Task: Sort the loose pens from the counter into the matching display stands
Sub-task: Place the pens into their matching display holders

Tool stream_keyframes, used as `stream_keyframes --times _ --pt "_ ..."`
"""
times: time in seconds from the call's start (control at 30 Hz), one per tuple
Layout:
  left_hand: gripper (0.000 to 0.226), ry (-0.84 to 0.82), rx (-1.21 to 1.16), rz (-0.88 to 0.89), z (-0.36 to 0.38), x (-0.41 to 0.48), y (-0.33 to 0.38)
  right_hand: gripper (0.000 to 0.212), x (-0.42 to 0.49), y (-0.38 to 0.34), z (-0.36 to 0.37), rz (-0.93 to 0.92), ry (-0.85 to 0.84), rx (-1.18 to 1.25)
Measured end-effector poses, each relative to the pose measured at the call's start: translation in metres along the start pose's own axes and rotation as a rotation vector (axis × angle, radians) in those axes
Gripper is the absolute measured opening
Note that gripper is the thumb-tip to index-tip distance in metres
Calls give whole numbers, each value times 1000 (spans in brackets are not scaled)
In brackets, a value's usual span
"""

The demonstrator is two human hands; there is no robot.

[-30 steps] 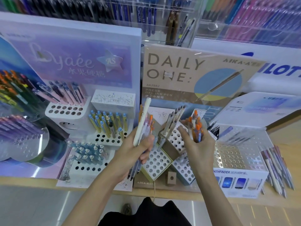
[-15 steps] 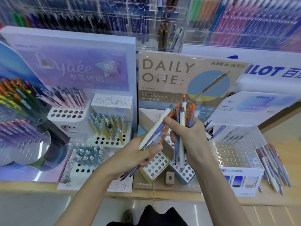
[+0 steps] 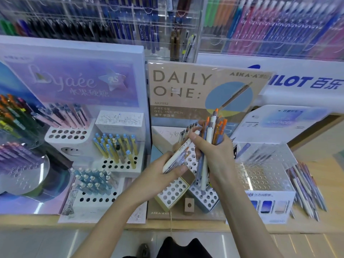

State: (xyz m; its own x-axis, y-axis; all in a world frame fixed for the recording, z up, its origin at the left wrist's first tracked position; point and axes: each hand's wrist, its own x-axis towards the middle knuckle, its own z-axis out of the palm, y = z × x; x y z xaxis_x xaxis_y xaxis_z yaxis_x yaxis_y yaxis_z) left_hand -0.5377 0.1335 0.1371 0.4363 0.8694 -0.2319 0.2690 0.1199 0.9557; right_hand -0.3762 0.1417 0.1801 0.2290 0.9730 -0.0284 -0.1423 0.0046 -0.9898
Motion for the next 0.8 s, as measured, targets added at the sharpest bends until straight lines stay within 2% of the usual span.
stream_keyframes --times 0.2,0.37,0.5,0.67,0.8 --pt "40 100 12 22 5 6 0 17 9 1 -3 53 66 29" --pt "33 101 -95 23 7 11 -1 18 16 -1 -6 85 80 168" --pt "39 67 -148 22 7 14 -7 16 21 -7 -12 64 119 268" --pt "24 182 -215 -15 5 20 -20 16 29 -15 -27 13 152 381" --pt "28 261 -229 -31 4 24 -22 11 34 -13 -44 -38 193 284"
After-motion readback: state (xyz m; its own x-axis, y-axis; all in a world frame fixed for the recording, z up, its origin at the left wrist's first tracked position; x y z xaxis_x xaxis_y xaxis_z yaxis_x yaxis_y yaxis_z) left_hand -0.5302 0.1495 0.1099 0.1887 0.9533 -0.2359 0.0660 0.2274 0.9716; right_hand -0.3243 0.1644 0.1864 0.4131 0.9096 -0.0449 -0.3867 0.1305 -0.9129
